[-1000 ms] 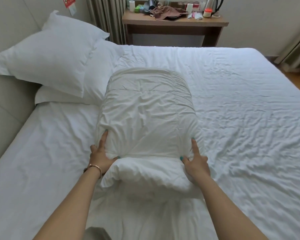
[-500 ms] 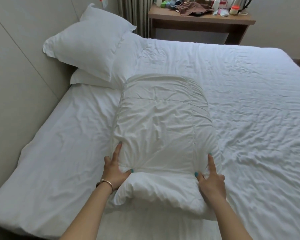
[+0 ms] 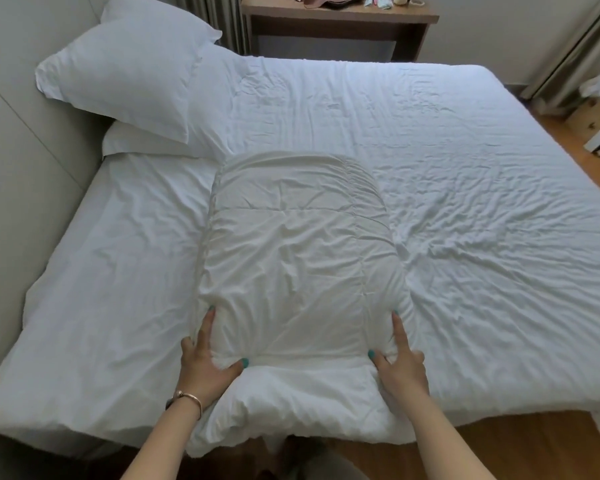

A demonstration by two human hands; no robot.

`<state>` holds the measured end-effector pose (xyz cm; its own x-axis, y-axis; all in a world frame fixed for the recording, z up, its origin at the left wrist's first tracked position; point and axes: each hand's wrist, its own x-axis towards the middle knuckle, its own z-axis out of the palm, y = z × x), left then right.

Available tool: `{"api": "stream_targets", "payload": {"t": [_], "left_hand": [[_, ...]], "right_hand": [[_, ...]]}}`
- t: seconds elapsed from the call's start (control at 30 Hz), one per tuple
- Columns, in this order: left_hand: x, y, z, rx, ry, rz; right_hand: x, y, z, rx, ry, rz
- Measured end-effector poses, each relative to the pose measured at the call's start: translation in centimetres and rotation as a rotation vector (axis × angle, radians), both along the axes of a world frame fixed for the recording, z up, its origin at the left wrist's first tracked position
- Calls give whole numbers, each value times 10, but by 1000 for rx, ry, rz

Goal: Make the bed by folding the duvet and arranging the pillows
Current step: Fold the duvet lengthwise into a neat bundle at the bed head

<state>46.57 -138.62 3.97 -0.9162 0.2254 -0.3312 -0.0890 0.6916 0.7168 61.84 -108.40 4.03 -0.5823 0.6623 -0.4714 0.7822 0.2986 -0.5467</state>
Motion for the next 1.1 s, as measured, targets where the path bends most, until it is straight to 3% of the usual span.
{"api": "stream_targets", "payload": {"t": [0.13, 0.2, 0.33, 0.47, 0.6, 0.73, 0.9, 1.1], "left_hand": [[-20, -9, 5, 13, -135, -85], [-38, -5, 11, -51, -66, -84], [-94, 40, 37, -180, 161, -24], [-154, 88, 41, -271, 42, -30], [-194, 83, 12, -138, -162, 81], [-221, 67, -26, -143, -244, 60], [-220, 87, -37, 79, -240, 59], [-213, 85, -32, 13, -171, 34]], "right_hand": [[-7, 15, 2, -88, -75, -25], [-22, 26, 5, -56, -92, -73], [-85, 62, 23, -39, 111, -82], [-164, 114, 29, -205, 246, -17], [-187, 149, 6, -358, 174, 84], [-184, 164, -21, -403, 173, 97], [-193, 142, -25, -288, 293, 55], [-195, 133, -1, -301, 427, -22]]}}
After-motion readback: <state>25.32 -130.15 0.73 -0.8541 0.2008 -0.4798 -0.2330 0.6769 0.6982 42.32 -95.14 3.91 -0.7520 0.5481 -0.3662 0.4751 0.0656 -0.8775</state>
